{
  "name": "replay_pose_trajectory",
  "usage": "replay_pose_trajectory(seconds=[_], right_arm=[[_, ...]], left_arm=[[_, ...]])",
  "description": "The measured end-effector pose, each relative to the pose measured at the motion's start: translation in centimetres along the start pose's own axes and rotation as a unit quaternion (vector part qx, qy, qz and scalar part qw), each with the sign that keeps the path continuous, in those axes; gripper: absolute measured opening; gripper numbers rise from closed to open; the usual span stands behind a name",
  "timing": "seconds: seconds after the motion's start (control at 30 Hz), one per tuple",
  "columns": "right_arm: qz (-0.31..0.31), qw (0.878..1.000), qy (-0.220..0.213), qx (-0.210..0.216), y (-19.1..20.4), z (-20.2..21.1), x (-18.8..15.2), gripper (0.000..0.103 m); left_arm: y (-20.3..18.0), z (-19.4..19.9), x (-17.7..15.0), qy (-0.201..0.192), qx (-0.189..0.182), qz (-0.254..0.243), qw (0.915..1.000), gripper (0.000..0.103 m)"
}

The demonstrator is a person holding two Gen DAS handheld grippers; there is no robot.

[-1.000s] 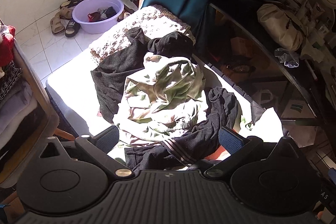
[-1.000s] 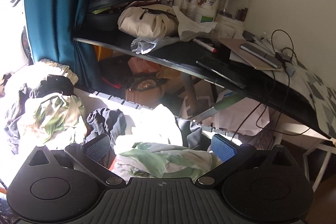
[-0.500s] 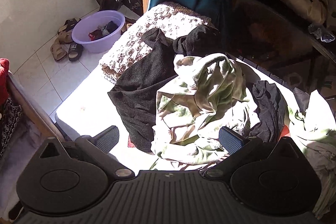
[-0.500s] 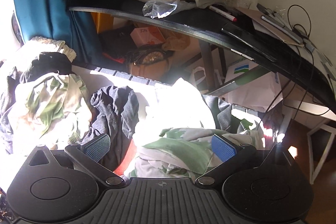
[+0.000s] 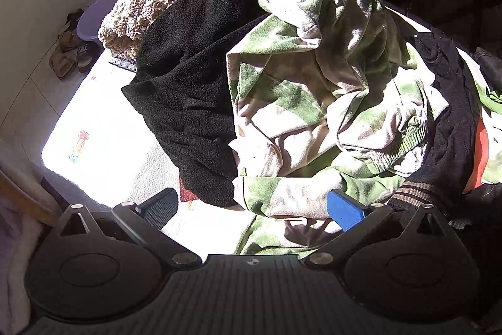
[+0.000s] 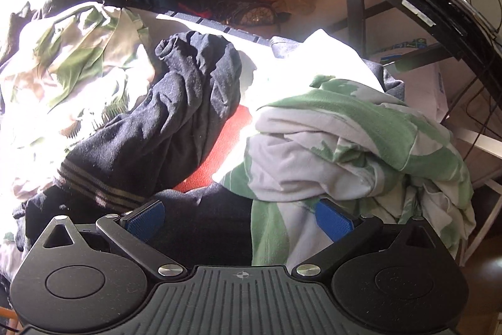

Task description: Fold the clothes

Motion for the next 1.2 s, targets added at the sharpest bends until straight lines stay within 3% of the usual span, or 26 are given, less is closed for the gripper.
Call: replay_pose_trajectory(seconds=[0.27, 0.57, 0.8, 1.2], right_arm=[[0.061, 0.997, 0.033, -0.036, 2.2, -1.2, -3.6, 0.102], [0.072, 0.993, -0.003, -0.095, 4.0, -3.5, -4.3, 0.102], [0.096, 0.988, -0.035, -0.111, 4.5, -3.5, -5.0, 0.102], [0.097, 0.987, 0.024, -0.128, 5.1, -4.4, -4.0, 0.102]], left_arm=[[-0.7, -3.9, -1.5, 0.035, -0.024, -0.031, 0.9986, 0.103], [-0.5, -5.1, -3.3, 0.009, -0.035, -0.035, 0.9988, 0.103], [-0.8, -5.0, -3.8, 0.006, -0.038, -0.043, 0.9984, 0.103], [-2.0, -4.6, -5.5, -0.009, -0.040, -0.053, 0.9978, 0.103]])
Point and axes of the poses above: each gripper's, at about its wrist camera, not at the fingertips, and z roughly against the way its jaws point, y to its left, x to its top, the point moved 6 cm from there along -z, roughly the way its jaws point, and after that the axes turned 5 degrees about y, right-handed, at the moved point
